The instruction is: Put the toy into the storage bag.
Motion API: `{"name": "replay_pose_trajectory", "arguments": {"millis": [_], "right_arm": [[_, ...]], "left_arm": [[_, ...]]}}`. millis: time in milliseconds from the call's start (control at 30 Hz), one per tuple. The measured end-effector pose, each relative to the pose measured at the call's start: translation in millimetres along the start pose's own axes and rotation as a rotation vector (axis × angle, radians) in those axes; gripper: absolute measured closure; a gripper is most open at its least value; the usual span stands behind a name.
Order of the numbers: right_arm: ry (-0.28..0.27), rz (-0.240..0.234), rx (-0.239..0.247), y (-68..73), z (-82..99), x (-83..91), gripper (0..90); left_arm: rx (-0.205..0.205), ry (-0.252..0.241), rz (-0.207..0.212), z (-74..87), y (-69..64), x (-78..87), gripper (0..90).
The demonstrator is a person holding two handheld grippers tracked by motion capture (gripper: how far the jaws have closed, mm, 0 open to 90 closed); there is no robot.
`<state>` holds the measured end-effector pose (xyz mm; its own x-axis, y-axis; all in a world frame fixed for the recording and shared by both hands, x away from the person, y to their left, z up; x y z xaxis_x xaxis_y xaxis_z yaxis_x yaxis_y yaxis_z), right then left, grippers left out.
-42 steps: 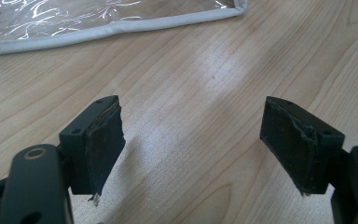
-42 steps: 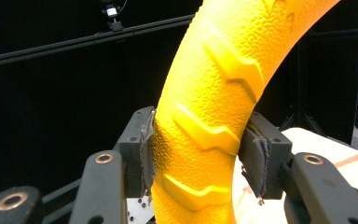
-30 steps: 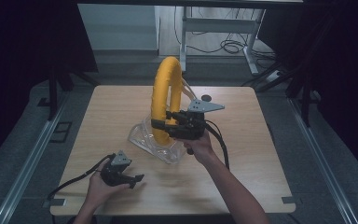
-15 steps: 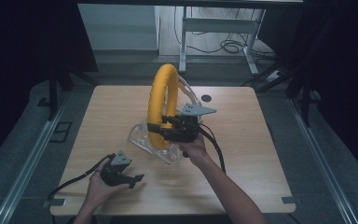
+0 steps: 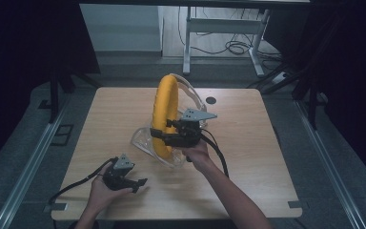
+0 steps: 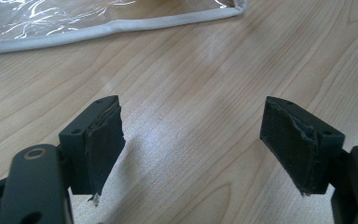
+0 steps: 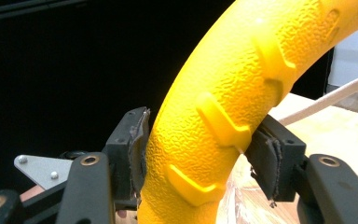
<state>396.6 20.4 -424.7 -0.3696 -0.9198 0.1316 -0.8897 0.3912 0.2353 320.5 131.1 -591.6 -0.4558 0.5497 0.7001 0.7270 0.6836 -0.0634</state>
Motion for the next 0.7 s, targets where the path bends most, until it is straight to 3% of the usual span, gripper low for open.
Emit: {"name": "replay_pose_trajectory", "arguments": {"millis": [167,700], "right_arm": [[0.005,0.068,0.078,-1.2,-2.3,2.5,36.0],[-0.037,0.108,0.076,-7.9,-16.5,22.6,30.4]], "left_arm": [[0.0,-0.002,-0.001,-0.2,-0.2,0.5,21.2],[0.008,-0.003,-0.001,0.0,-1.3,1.0,21.2]]}}
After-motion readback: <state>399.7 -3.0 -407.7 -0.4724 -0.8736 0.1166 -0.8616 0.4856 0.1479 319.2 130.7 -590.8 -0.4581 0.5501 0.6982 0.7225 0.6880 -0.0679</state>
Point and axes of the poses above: each handheld gripper's, and its own axes: x roughly backward along the jaws, z roughly out of its underside, y roughly to its left, the point moved 10 cm from there along -x, roughly forward along the jaws, and after that the axes turned 3 degrees about -y, right-handed, at the moved point
